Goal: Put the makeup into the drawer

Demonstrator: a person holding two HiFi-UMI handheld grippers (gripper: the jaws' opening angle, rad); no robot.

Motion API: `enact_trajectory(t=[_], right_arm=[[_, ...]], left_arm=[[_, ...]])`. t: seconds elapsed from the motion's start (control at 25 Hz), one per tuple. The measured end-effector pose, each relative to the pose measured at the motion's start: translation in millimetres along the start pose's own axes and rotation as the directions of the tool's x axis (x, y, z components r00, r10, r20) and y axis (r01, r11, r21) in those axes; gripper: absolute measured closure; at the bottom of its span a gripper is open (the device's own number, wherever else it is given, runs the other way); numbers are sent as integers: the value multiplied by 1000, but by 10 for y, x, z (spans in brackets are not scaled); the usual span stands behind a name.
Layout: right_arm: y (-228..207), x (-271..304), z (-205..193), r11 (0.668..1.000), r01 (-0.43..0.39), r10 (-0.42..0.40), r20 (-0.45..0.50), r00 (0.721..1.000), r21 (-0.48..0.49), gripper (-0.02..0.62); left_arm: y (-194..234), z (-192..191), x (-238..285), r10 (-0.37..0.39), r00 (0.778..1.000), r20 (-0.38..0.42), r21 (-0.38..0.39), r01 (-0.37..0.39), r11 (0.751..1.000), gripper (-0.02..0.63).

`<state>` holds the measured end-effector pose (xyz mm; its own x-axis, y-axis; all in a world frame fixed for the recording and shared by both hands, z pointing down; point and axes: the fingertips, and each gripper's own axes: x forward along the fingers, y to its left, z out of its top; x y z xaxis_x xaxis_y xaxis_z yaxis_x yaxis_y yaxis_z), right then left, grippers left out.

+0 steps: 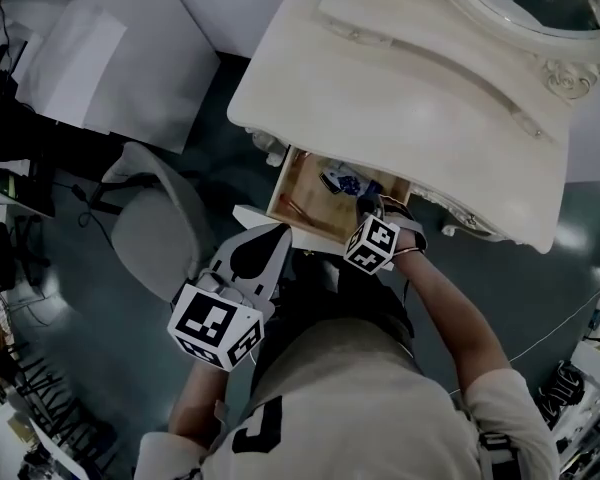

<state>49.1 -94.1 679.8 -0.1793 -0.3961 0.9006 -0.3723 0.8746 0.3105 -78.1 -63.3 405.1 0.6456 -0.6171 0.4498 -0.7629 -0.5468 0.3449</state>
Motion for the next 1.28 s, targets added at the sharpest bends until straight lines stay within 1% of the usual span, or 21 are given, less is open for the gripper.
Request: enact_trajectory(t=[0.12,0.24,0.4,0.48,0.64,0.76,0.92,1.0,1.04,1.12,1.16,1.2,1.28], right_arm=[[33,59,-87,999,-30,30,-42,999,20,569],[-45,112,-170,999,-15,19,-77,997,53,569],[-163,166,-189,994,-3,13,-93,996,111,569],[-229,214,-208,994,18,-6,-113,994,108,569],[-411,294,-300,993,102,-91,-177,980,52,569],[-487,305,-360,991,113,-98,-195,976,66,568],[-519,320,-435,992,123,-113,-227,967,33,566],[-508,318,-456,992,117,-103,-228,968,48,560],[-491,310,-457,992,108,-91,-224,970,66,548],[-447,292,-454,992,90,-67,-220,973,94,467],[-433,280,-452,991,87,-63,-220,973,102,415],[-430,261,-445,990,90,-65,-217,974,109,397],[-433,189,-406,986,100,-73,-193,978,137,396]], left_arm=[[33,0,-5,-1,1000,1,-3,1,1000,551],[76,-20,-19,4,1000,-2,-7,-4,1000,551],[106,-62,7,4,1000,-19,-14,-4,1000,551],[105,-76,17,2,1000,-23,-15,-3,1000,551],[133,-59,7,13,1000,-17,-18,-13,1000,551],[137,-40,-15,23,1000,-10,-19,-23,1000,551],[157,-36,-60,35,999,0,-27,-35,999,551],[163,-33,-81,37,999,6,-29,-37,999,551],[164,-33,-93,38,999,10,-29,-38,999,551],[166,-30,-120,37,999,16,-29,-37,999,551],[167,-27,-131,35,999,18,-29,-35,999,551],[168,-23,-141,33,999,21,-27,-32,999,551],[169,-17,-161,28,999,27,-23,-27,999,551]])
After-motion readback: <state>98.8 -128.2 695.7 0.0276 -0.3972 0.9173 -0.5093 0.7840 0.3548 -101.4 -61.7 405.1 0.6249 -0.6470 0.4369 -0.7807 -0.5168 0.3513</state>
